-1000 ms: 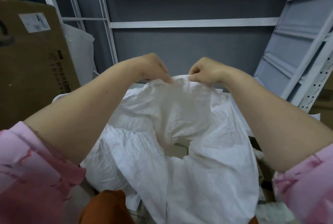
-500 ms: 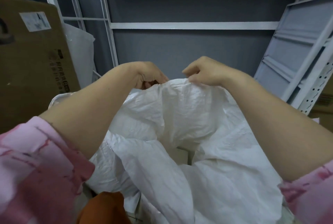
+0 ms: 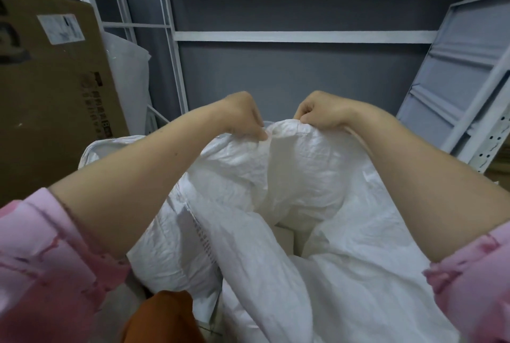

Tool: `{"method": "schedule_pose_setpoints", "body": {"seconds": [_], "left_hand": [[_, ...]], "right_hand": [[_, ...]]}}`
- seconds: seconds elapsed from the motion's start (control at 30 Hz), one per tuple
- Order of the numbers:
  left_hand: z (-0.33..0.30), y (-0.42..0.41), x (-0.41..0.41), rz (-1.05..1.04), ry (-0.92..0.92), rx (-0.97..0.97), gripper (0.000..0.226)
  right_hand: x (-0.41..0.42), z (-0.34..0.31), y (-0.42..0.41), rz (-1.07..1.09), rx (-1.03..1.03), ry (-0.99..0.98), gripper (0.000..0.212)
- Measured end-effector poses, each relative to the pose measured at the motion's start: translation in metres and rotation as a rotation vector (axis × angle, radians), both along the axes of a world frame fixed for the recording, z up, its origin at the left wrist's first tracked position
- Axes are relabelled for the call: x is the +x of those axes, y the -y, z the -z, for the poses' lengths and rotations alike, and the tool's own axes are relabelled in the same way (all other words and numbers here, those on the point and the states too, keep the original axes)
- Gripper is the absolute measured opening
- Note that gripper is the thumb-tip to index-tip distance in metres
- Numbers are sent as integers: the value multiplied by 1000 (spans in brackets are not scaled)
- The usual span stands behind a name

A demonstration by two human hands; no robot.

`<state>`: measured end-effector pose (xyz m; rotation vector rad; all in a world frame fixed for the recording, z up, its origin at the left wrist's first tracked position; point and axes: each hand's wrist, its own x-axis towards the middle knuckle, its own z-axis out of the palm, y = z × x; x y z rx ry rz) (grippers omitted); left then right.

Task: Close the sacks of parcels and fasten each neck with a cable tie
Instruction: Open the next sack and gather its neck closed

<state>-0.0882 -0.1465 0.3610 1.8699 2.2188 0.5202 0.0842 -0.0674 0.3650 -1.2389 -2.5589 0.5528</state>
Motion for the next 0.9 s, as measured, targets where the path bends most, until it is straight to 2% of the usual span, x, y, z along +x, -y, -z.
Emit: {"method": "schedule_pose_setpoints", "body": {"seconds": [0.07,0.17,0.27,0.33,0.4,0.47,0.5,0.53,0.6,0.67,0.73,0.8,0.9], "left_hand": [[3,-2,2,12,-41,13,13],[3,-7,4,16,-56,-66,8],[6,-16,-2,-75,106,-106,9],[9,-21,-8,-129,239,-105,6],[10,-23,-13,-152,372,-115,6],[12,-22,-17,-154,494,-136,10],[14,-22,-18,-152,522,-140,17],[14,-22,-18,-159,521,-130,19],[14,-21,-17,-179,413,-59,14],[13,-18,-16,-130,260,52,25],[12,-11,-15,-41,159,76,33],[17,-1,-12,1,48,54,24],[27,6,-9,14,-94,48,16]], "right_hand": [[0,0,-1,5,-18,37,21],[-1,-1,-1,20,-19,55,16],[-5,0,1,7,111,-19,17],[-9,2,7,-92,153,-56,19],[-15,8,11,-171,213,24,21],[-21,14,10,-169,293,76,11],[-23,17,8,-171,319,78,6],[-25,18,7,-165,321,86,10],[-29,18,2,-128,281,120,15],[-30,16,-1,-71,200,153,23],[-31,15,-4,-25,142,169,26],[-32,15,-5,16,164,184,15],[-34,17,-9,40,182,257,20]]}}
